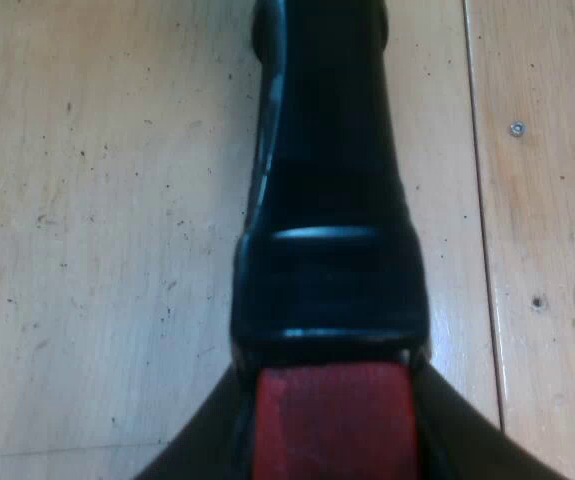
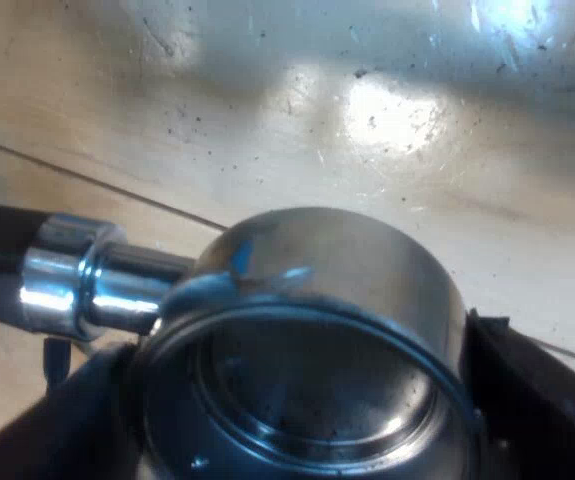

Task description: Put the handle in the coffee machine

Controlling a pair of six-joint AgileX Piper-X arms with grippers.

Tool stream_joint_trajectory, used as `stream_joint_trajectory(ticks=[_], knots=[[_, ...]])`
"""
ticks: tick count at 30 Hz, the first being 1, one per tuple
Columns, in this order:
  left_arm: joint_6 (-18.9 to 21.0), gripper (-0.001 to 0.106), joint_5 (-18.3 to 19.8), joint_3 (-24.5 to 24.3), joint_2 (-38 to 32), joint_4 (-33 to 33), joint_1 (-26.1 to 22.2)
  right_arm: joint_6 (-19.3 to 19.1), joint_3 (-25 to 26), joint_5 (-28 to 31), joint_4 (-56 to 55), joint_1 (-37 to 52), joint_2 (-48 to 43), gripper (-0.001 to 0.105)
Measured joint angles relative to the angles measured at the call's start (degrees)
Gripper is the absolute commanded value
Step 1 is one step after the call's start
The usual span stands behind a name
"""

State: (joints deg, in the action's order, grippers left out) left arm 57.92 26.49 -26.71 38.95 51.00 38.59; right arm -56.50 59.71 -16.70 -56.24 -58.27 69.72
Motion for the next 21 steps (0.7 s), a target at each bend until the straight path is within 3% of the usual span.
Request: stream_joint_trajectory(ticks=[2, 12, 15, 18, 21], knots=[[0.0, 0.000, 0.0, 0.0, 0.0, -0.1, 0.0, 0.0, 0.0, 0.7, 0.9, 0.0, -0.2, 0.100], [0.0, 0.000, -1.0, 0.5, 0.1, 1.7, -1.2, -0.9, 2.0, 2.4, 1.1, 0.0, -0.4, 0.100], [0.0, 0.000, -0.1, 0.5, 0.1, 1.7, -5.2, -1.2, 2.7, 4.0, 1.1, -0.3, -0.6, 0.100], [0.0, 0.000, 1.0, 0.5, 0.1, 2.1, -11.3, -1.6, 3.3, 11.3, 1.6, -3.5, -1.8, 0.095], [-0.4, 0.000, 1.0, 0.5, 0.1, 2.5, -17.0, -1.8, 3.3, 18.3, 1.8, -6.6, -2.0, 0.076]])
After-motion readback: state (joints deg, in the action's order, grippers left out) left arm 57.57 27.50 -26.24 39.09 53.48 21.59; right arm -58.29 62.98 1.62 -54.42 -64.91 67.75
